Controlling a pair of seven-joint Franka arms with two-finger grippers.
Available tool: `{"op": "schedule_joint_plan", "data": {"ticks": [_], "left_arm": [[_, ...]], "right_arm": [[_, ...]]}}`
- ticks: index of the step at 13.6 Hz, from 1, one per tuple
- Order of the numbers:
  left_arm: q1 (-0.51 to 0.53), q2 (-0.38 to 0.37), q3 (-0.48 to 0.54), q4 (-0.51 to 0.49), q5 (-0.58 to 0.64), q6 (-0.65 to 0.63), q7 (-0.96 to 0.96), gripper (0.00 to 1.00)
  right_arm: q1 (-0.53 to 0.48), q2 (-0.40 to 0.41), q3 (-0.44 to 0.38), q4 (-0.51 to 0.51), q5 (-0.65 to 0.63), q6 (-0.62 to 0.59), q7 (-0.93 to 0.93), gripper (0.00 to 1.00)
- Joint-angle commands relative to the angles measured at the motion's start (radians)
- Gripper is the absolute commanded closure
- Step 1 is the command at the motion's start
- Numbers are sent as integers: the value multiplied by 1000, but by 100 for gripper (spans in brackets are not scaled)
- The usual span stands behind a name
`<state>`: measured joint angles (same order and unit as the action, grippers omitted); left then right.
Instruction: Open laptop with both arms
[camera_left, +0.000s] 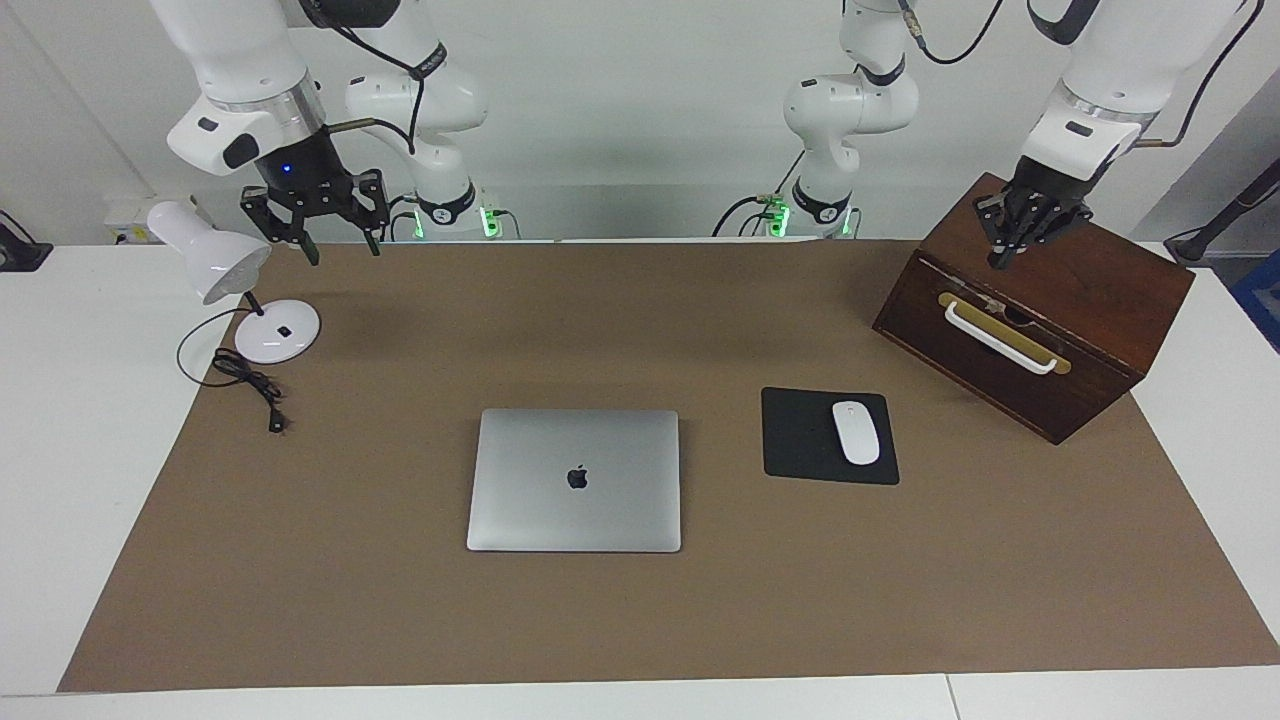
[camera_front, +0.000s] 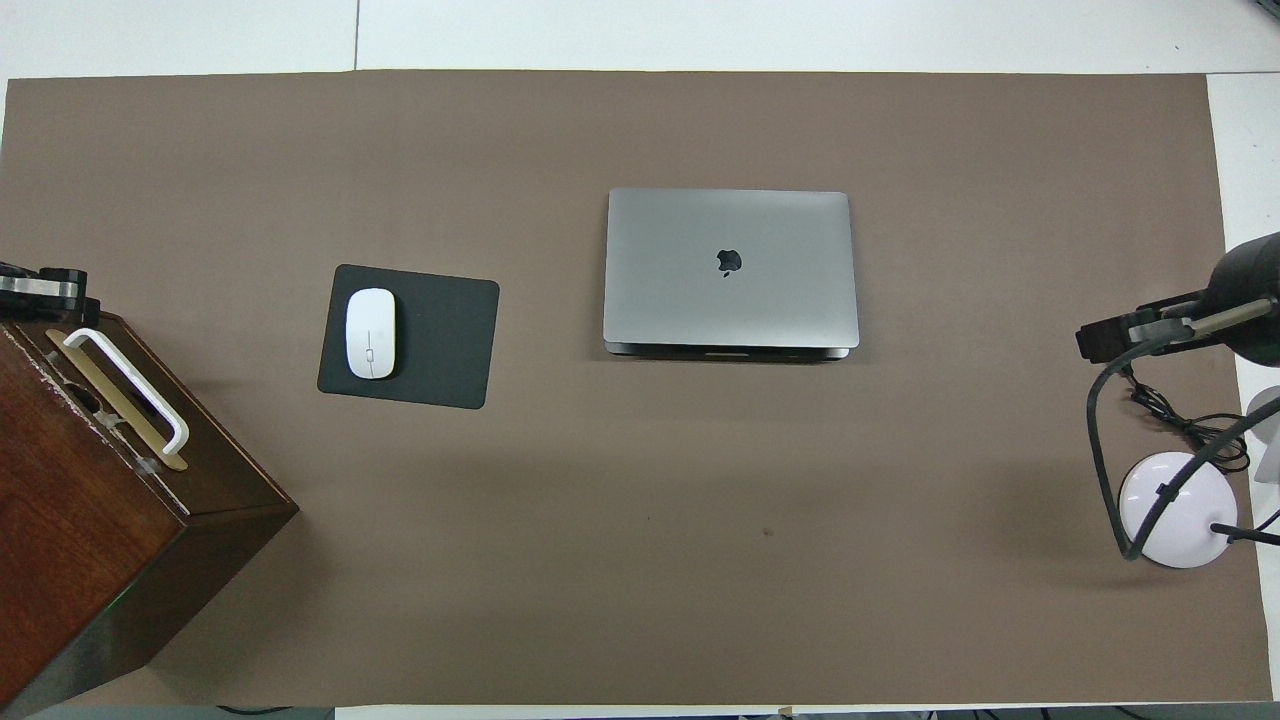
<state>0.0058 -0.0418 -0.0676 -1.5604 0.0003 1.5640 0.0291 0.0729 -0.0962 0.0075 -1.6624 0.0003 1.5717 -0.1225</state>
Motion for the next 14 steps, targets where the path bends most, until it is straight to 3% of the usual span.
{"op": "schedule_joint_plan", "data": {"ticks": [1,5,10,14], "left_arm": [[-13,-20,12,-24,-13,51,11,100],[-21,-27,5,-79,-16,181,14,100],[-84,-150,2,-373,-19,492,12,100],[-139,-214,2,-522,-28,638,14,100]], "right_arm": [[-5,-10,20,-63,7,45,-17,50],[-5,-27,115,-168,0,212,-68,50],[-5,-30,268,-286,-210,387,-134,47],[-4,-28,313,-376,-291,523,-181,44]]}}
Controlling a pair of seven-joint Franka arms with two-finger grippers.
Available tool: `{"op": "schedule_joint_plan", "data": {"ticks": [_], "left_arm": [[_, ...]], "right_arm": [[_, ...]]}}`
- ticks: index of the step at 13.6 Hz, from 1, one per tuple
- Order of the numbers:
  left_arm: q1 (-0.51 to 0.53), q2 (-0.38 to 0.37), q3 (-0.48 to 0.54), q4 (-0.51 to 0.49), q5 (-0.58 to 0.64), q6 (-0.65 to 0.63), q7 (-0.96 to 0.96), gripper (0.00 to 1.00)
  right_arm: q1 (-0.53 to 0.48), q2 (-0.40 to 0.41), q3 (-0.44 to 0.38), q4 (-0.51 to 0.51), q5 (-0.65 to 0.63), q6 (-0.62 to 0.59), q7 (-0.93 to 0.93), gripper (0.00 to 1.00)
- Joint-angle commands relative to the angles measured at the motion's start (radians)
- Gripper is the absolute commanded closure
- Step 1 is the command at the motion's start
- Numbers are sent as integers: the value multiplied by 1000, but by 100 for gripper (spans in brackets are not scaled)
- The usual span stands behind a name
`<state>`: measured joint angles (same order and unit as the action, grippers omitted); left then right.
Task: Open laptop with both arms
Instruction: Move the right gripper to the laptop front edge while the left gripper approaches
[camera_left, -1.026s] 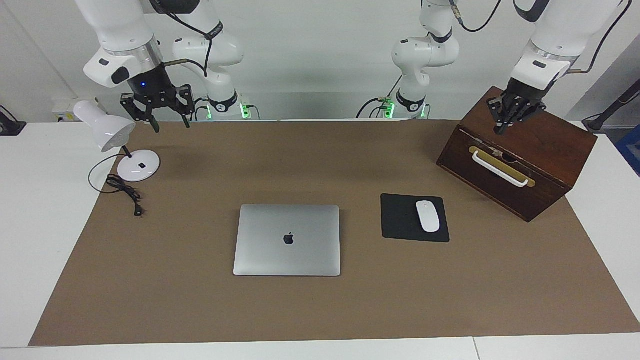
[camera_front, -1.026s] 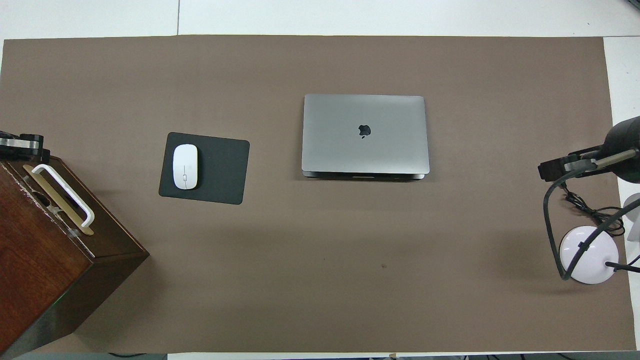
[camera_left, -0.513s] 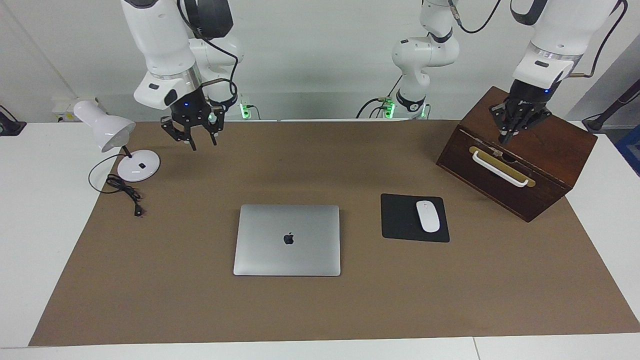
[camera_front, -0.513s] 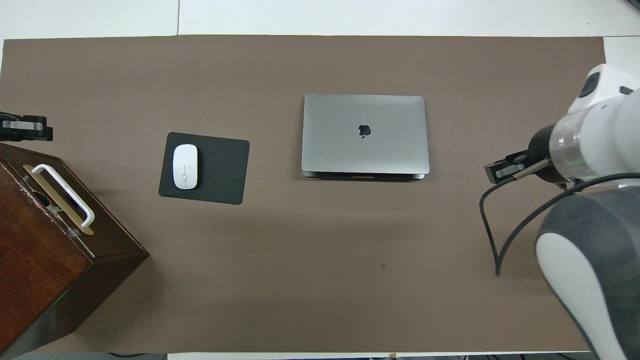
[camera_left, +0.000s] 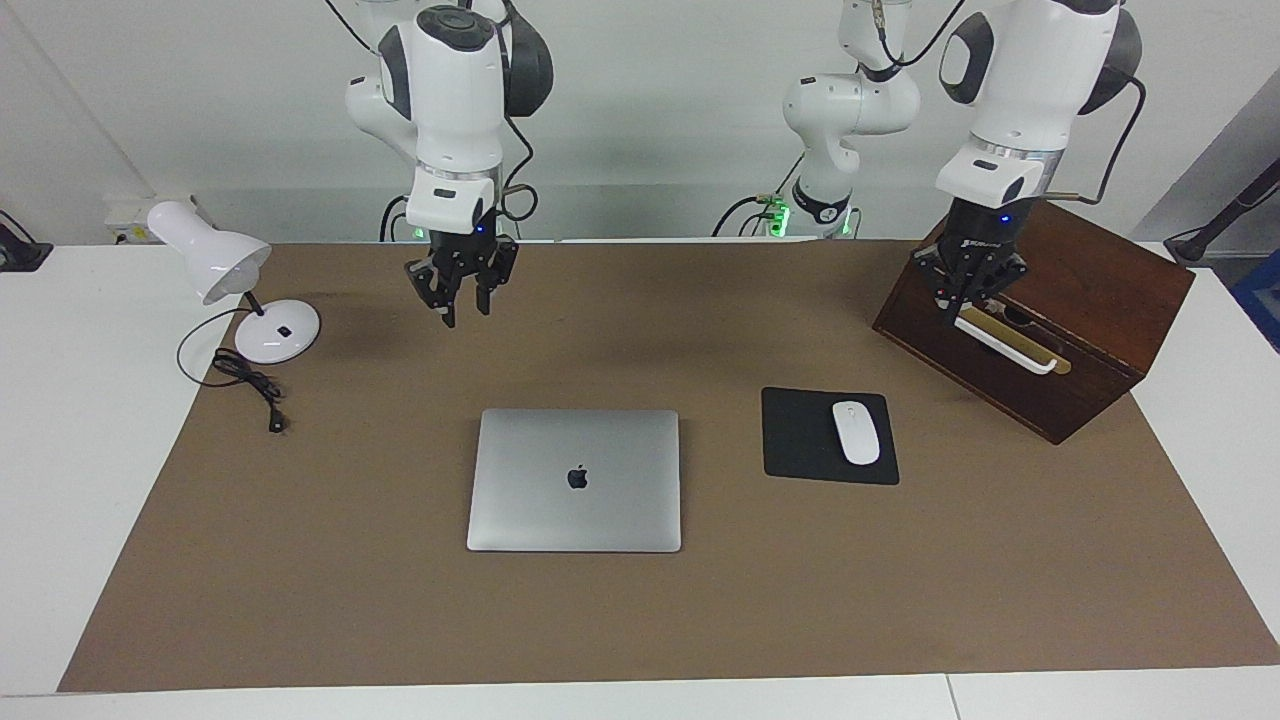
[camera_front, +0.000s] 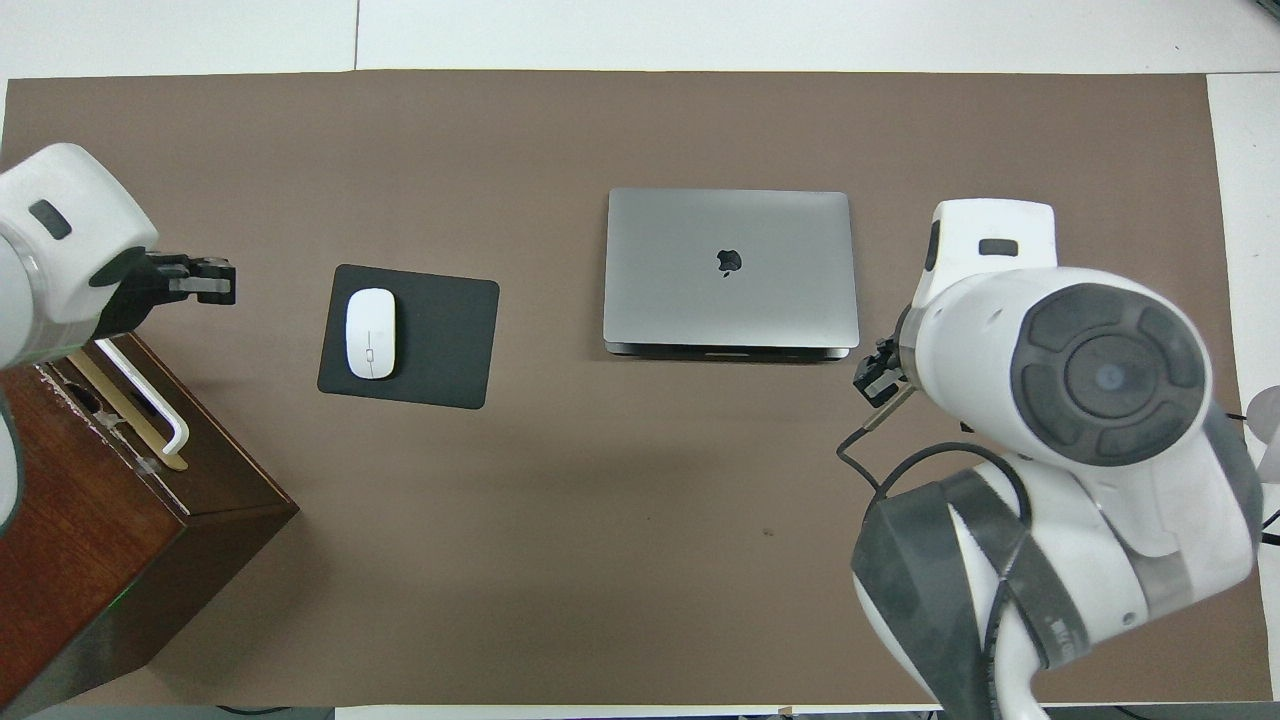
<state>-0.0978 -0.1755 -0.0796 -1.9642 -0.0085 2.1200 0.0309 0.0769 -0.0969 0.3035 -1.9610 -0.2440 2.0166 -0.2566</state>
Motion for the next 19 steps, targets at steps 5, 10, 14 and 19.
{"op": "schedule_joint_plan", "data": {"ticks": [5,10,14,19], "left_arm": [[-94,-174,15,-323,-45,285,14,100],[-163,-211,17,-461,-67,449,12,100],[-219,-205,17,-518,-88,546,7,100],[-302,-182,17,-631,-100,747,9,100]], "right_arm": [[-2,-9,57,-202,-153,305,-47,47],[4,35,100,-230,-299,381,-30,47],[3,120,98,-243,-487,477,121,48],[6,204,100,-245,-719,508,338,48]]}}
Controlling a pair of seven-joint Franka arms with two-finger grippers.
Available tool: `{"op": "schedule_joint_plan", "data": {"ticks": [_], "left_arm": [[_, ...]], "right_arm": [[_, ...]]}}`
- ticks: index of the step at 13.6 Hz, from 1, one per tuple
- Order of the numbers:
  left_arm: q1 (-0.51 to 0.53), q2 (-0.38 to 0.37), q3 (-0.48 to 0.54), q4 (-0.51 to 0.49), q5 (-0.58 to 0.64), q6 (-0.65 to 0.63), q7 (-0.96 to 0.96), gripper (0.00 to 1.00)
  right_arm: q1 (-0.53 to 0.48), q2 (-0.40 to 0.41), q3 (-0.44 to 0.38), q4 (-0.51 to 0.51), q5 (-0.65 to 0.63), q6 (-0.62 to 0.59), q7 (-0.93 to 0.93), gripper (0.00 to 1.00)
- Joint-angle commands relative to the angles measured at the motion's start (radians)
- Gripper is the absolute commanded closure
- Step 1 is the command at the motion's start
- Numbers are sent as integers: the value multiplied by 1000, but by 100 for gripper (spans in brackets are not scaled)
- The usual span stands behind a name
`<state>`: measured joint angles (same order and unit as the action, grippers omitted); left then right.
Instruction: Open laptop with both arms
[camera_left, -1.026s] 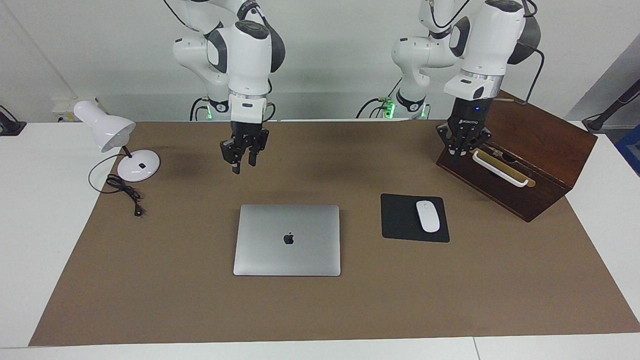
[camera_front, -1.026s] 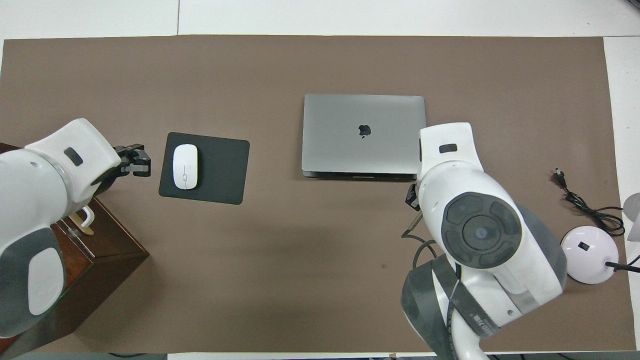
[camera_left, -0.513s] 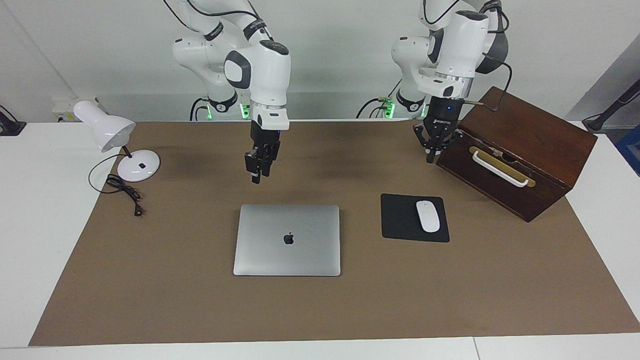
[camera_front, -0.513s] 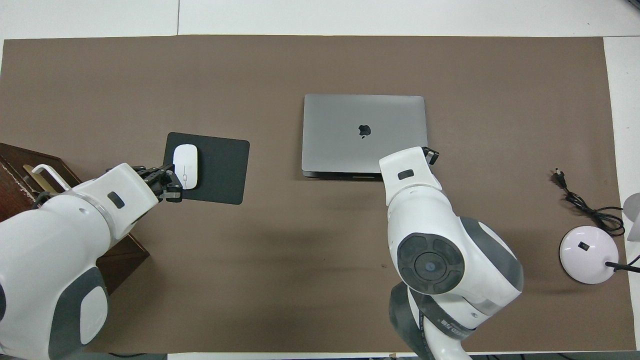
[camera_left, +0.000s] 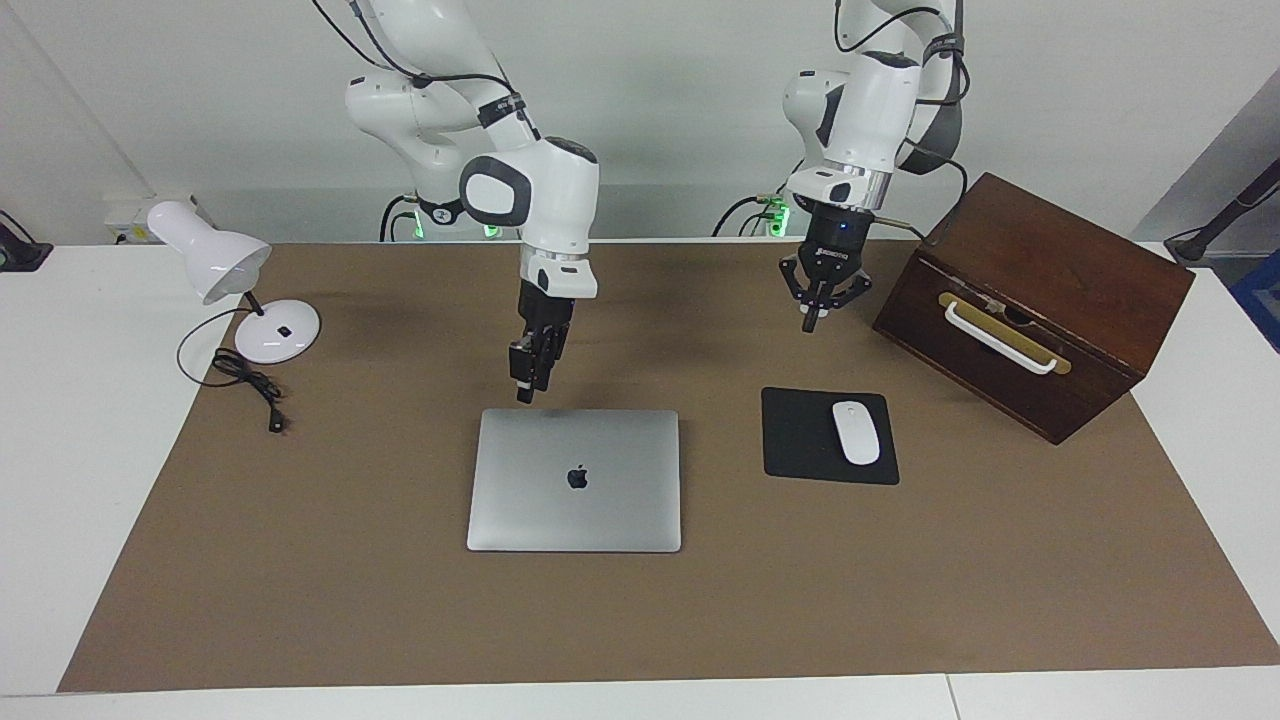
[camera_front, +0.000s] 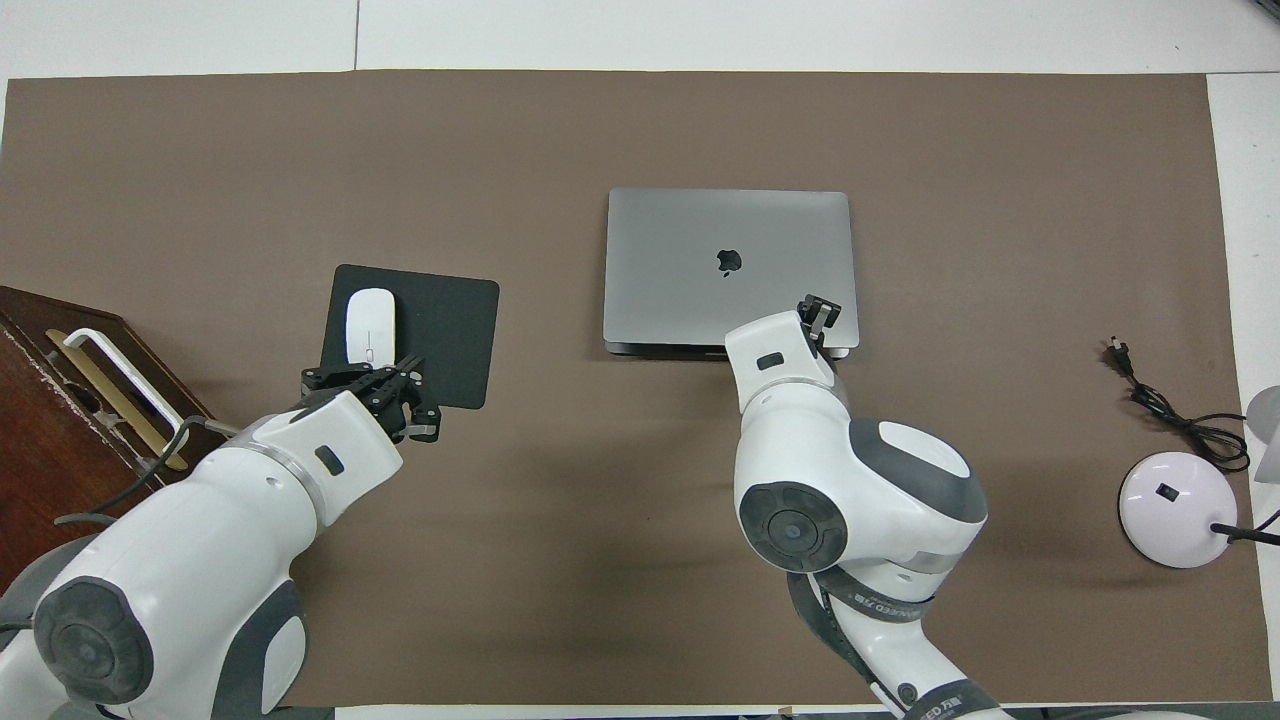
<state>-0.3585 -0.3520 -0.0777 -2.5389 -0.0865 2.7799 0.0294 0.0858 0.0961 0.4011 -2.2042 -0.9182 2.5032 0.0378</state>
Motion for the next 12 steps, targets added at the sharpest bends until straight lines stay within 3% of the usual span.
{"op": "schedule_joint_plan", "data": {"ticks": [1,4,9,12], "left_arm": [[-60,16,15,-76,-22,151,10,100],[-114,105,15,-129,-22,337,9,100],[-183,275,15,-126,-22,564,1,100],[-198,338,15,-121,-21,639,1,100]], "right_arm": [[-3,16,2,-2,-45,22,44,48],[-3,27,2,-2,-47,22,45,48],[3,28,1,-2,-47,22,45,48],[3,28,2,-2,-47,22,45,48]]}}
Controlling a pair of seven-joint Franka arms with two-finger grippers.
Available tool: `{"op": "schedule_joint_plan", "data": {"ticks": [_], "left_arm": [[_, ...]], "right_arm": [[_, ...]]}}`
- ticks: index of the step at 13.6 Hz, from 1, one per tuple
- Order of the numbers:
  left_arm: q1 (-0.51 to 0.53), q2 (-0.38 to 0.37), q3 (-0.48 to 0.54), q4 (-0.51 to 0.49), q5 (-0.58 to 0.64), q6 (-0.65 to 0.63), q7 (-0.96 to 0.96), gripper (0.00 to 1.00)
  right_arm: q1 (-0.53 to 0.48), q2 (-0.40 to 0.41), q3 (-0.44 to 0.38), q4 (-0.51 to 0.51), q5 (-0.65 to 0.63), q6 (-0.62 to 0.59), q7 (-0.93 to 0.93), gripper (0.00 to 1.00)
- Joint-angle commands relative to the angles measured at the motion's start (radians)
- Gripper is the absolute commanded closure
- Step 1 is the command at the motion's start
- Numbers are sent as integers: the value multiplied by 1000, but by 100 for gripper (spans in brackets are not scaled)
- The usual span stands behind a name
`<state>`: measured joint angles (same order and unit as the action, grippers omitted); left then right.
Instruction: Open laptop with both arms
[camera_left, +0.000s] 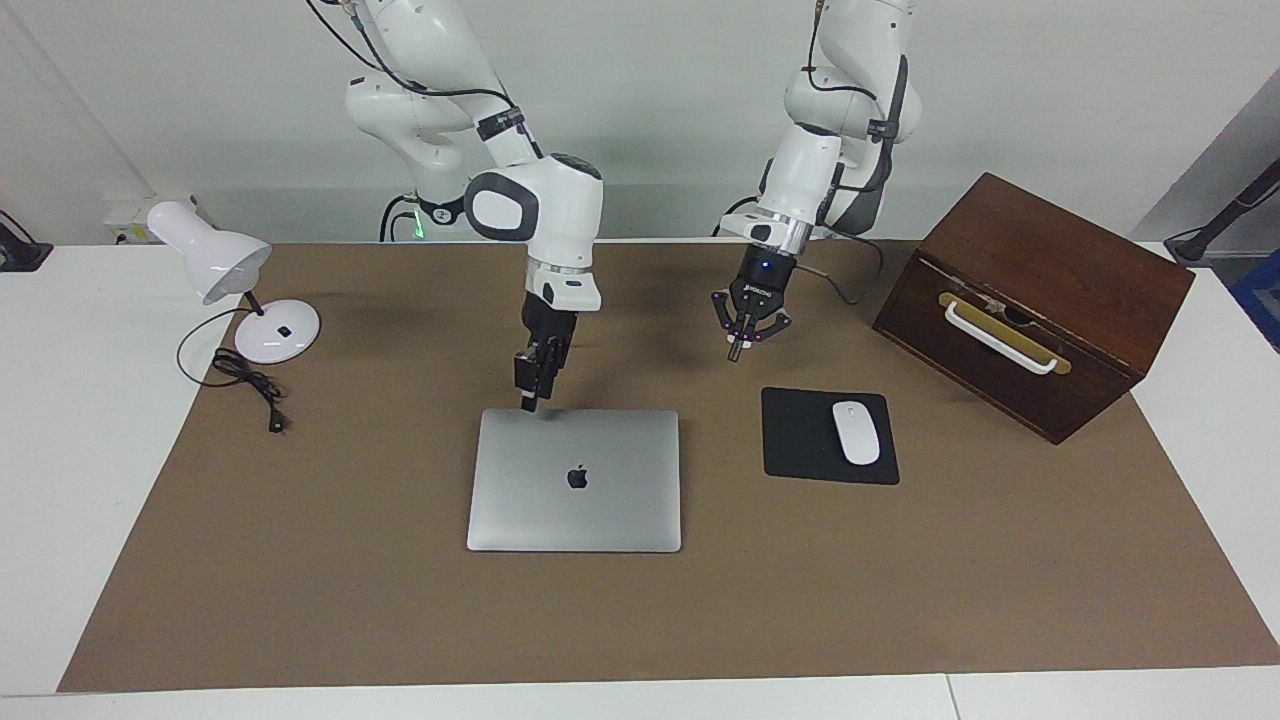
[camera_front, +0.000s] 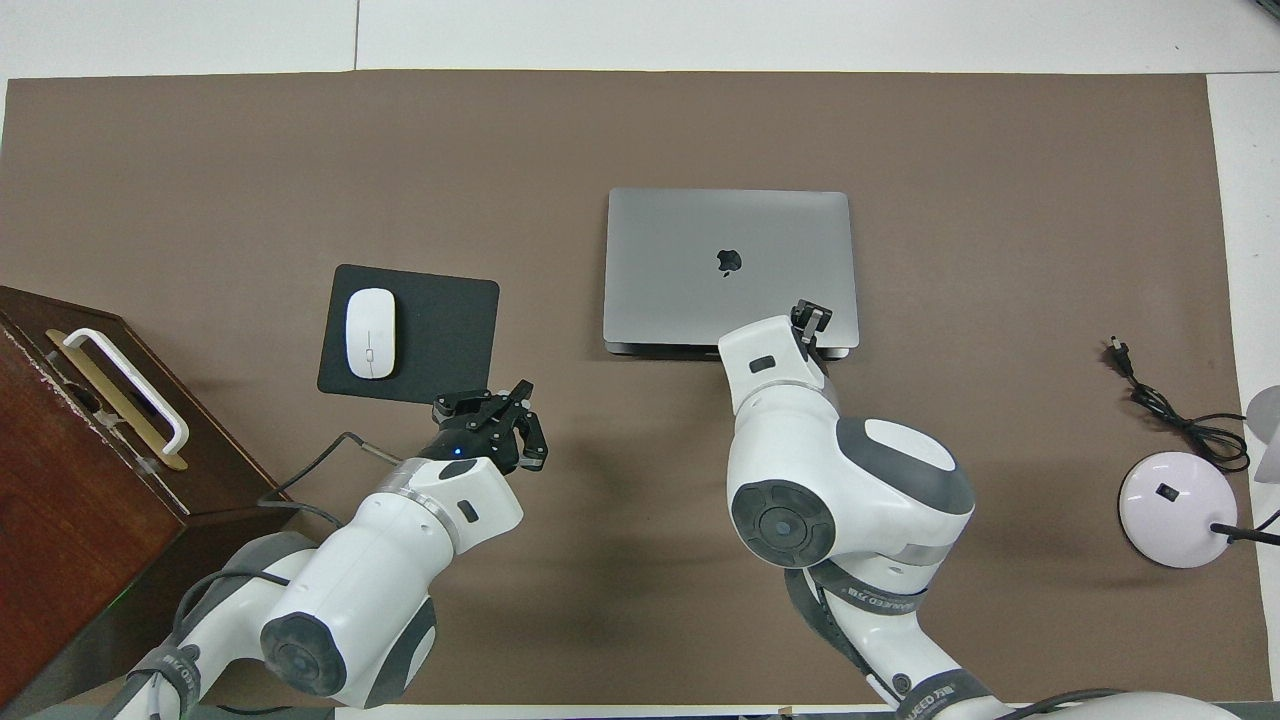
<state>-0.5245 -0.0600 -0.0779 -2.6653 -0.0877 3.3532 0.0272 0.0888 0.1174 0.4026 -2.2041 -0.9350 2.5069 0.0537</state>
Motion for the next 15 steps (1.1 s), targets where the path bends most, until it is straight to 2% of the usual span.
{"op": "schedule_joint_plan", "data": {"ticks": [1,3,15], "left_arm": [[-32,74,15,5,-20,107,3,100],[-48,124,15,19,-14,147,5,100],[-58,247,12,122,52,149,5,100]], "right_arm": [[0,7,1,-2,-30,18,29,48],[0,7,1,-2,-30,18,29,48],[0,8,1,-2,-30,18,31,48]]}}
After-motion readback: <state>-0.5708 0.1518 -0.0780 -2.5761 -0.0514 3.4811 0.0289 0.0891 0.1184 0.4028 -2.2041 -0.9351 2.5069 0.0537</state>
